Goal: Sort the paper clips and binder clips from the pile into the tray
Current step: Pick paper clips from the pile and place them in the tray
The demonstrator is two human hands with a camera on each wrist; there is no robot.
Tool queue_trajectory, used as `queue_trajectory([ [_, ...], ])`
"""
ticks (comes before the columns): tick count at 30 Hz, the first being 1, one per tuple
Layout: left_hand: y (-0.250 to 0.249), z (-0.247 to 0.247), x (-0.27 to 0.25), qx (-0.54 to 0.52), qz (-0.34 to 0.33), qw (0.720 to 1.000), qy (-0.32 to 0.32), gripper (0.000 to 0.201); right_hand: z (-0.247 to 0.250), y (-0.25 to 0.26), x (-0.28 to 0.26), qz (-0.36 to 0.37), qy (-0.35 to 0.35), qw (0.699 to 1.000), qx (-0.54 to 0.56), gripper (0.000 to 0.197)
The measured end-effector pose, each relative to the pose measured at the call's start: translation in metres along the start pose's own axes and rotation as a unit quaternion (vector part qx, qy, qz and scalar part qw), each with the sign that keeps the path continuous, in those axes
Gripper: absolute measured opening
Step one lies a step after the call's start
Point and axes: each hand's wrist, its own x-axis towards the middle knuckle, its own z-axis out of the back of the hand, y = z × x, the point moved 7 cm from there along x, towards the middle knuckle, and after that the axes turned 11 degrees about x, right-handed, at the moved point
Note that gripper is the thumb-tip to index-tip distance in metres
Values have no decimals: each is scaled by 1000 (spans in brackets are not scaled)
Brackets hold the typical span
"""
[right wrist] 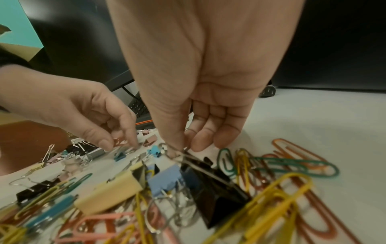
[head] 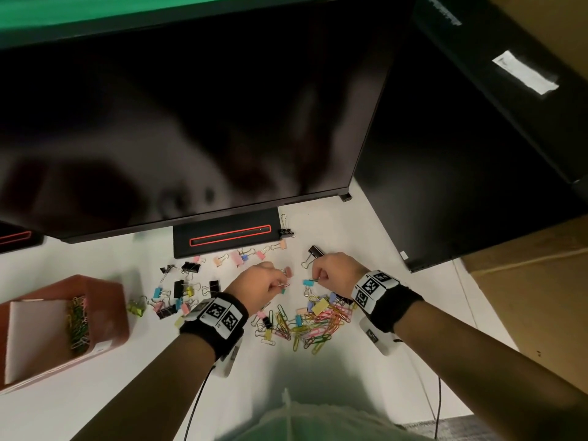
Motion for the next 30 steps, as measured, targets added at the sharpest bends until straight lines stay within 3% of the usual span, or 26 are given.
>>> queue_trajectory([
  [4, 12, 5, -4, -36, 42, 998, -33, 15, 4, 11, -1, 24, 6, 1000, 2, 28],
  [9, 31, 22, -21, -84, 58, 993, -53, 21, -2, 43, 16, 65, 26, 997, -26, 39],
  [12, 43, 31, -31, -91, 69, 991, -71, 31, -11, 50, 29, 55, 46, 995, -75, 33],
  [18, 58, 38, -50, -103, 79, 985, -117, 12, -7, 46, 30, 46, 0, 997, -60, 21],
  [26, 57, 11, -82, -144, 83, 982, -92, 14, 23, 35, 14, 30, -75, 997, 14, 39],
  [30, 56, -17, -95, -214, 111, 969, -59, 23, 6, 52, 17, 22, -26, 999, -26, 31],
])
